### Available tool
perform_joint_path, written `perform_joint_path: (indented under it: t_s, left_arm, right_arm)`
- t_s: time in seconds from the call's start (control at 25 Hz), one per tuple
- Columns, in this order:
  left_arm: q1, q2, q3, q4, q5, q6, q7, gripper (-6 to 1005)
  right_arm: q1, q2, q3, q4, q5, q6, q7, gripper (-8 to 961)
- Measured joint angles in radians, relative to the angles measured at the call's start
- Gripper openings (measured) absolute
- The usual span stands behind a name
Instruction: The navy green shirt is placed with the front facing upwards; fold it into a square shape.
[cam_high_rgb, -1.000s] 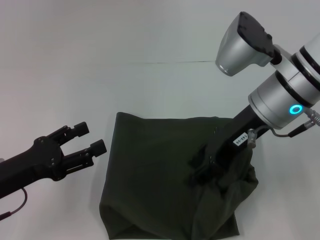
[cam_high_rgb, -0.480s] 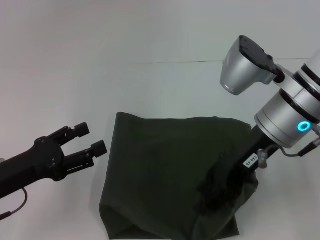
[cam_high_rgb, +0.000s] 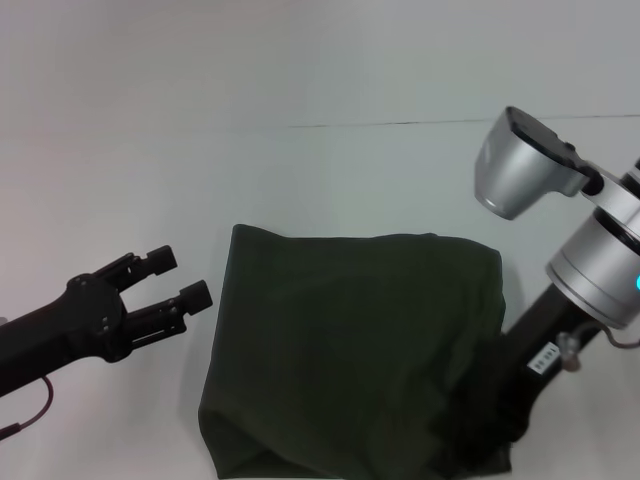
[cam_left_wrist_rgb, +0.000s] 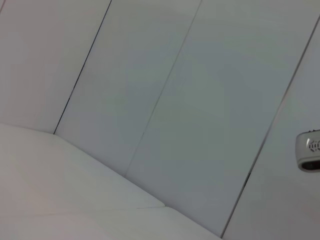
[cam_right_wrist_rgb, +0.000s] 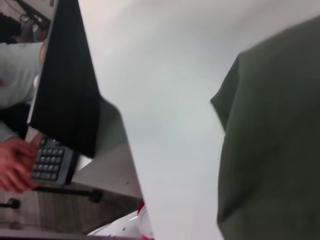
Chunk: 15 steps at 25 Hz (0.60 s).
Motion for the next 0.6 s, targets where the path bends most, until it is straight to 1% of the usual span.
perform_joint_path:
  t_s: [0.2, 0.4, 0.52, 0.6]
  left_arm:
    - [-0.002, 0.001, -0.001, 0.000, 0.000, -0.010, 0.000, 919]
    - [-0.002, 0.000, -0.001, 0.000, -0.002, -0.011, -0.001, 919]
    - [0.000, 0.000, -0.001, 0.000, -0.005, -0.011, -0.002, 919]
    - [0.002, 0.000, -0.005, 0.000, -0.006, -0.011, -0.001, 919]
  right_arm:
    - [-0.019, -0.013, 0.005, 0.000, -0.003, -0.035, 0.008, 564]
    - [-0.028, -0.036, 0.011, 0.009, -0.013, -0.031, 0.011, 567]
    - [-0.031, -0.038, 0.013, 0.010, -0.044, -0.023, 0.013, 569]
    - [-0.033, -0.032, 0.014, 0.010, -0.070, -0.018, 0.013, 570]
